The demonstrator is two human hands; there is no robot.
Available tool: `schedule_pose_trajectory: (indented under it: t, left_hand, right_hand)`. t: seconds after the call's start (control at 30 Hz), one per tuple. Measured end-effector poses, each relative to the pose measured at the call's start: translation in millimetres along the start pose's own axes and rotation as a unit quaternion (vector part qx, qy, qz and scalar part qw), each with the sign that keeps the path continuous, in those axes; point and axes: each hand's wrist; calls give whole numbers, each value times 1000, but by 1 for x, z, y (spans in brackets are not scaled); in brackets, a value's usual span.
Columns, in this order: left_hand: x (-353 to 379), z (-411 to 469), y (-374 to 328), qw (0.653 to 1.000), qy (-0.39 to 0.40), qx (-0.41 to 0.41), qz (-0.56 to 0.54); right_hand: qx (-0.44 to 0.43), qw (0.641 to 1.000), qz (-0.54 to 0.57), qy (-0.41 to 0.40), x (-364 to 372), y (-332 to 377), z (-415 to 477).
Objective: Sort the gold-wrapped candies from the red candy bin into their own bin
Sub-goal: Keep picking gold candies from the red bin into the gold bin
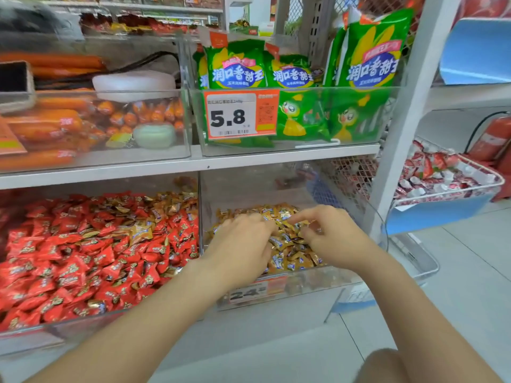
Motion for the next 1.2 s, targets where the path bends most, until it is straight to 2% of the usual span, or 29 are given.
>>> schedule_pose_trajectory:
  t: [0.1, 0.17, 0.2, 0.27, 0.37, 0.43, 0.5, 0.57, 0.63, 0.73, 0.9, 1.1, 1.2]
  left_hand:
    - [-25, -57, 10, 987, -150, 51, 38]
    - [-33, -86, 33, 974, -222, 29, 25]
    - [-35, -98, 50, 972, -234, -3, 12]
    - [-33, -114, 91, 972, -215, -89, -24]
    - [-24, -123, 149, 959, -144, -241, -47]
    - [-24, -122, 171, 944, -74, -318, -38]
    - [-28, -116, 185, 944, -40, -327, -31]
    - [-30, -109, 197, 941, -31, -334, -40]
    - [-28, -102, 209, 932, -11, -359, -55]
    - [-24, -94, 223, 916, 7, -398, -45]
    - [-25, -81, 241, 914, 13, -386, -124]
    - [-24, -81, 251, 932, 79, -296, -191]
    - [-25, -84, 253, 931, 78, -270, -231]
  right_hand:
    - [-27, 999, 22, -24, 6, 32, 0]
    - [-57, 996, 53, -32, 14, 62, -1]
    - [-70, 995, 67, -34, 20, 80, -2]
    - [-102, 991, 72, -46, 36, 117, -2]
    - [-174, 982, 14, -72, 70, 167, 12]
    - [-191, 981, -20, -42, 95, 193, 32]
    - [-149, 986, -66, 15, 116, 212, 55]
    - [-63, 992, -90, 59, 127, 225, 80]
    - [20, 995, -77, 61, 131, 232, 108]
    - [94, 994, -37, 48, 142, 232, 148]
    - [141, 990, 25, 12, 169, 229, 183]
    - [184, 978, 75, 68, 165, 232, 199]
    - [181, 971, 120, 102, 158, 239, 197]
Point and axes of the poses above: each hand's wrist, its own z-axis towards the middle knuckle, its own x-axis out of the palm, y = z × x, and after that the axes turned 10 degrees about y, right-handed
